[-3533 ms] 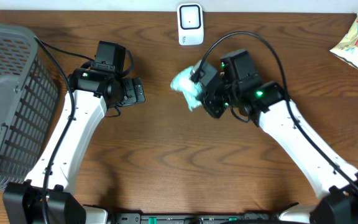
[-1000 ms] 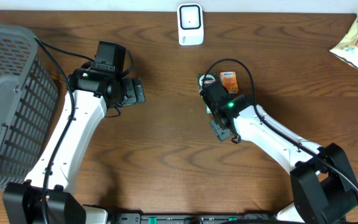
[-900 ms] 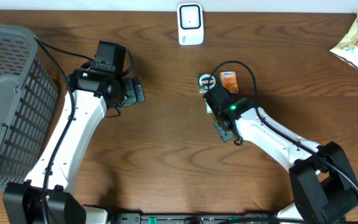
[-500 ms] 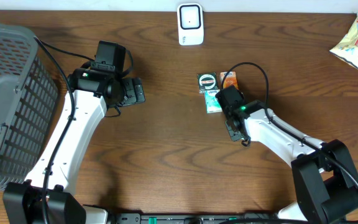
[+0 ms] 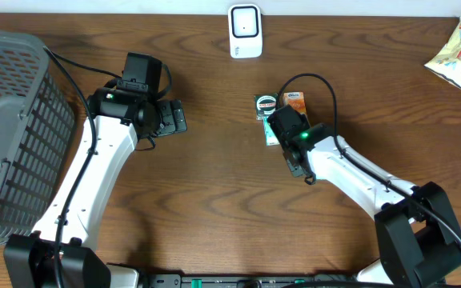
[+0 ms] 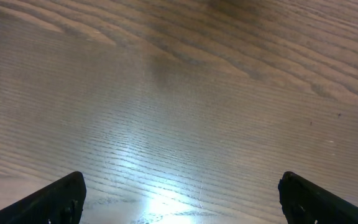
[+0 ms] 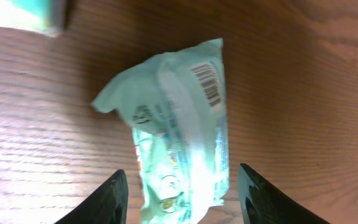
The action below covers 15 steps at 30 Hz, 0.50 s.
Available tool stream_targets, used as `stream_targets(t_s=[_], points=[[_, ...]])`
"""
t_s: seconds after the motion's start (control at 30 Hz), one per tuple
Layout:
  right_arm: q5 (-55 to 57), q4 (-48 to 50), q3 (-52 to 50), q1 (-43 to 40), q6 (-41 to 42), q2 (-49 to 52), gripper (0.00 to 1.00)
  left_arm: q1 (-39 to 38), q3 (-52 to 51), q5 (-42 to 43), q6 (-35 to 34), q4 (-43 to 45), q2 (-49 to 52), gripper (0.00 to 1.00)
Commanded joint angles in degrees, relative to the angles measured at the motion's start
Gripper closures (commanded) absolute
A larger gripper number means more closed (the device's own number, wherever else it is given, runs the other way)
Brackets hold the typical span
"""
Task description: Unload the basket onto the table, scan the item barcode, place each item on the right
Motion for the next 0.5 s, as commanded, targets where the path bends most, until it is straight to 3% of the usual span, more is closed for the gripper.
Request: stream_targets(t_s=[0.0, 0.27, 0.47], points=[[0.6, 0.8, -1.6, 0.6, 1.0, -0.4, 0.5, 0.3, 0.3, -0.7, 0.3, -0.3, 0.1, 0.03], [0.6, 7.3, -6.3, 0.3, 1.6, -0.3, 0.51, 0.3, 0.3, -0.7, 0.3, -0.3, 0.1, 0.02], [0.4, 11.4, -9.6, 0.3, 1.5, -0.3, 0.57, 0.3, 0.3, -0.7, 0.3, -0.3, 0.1, 0.02]])
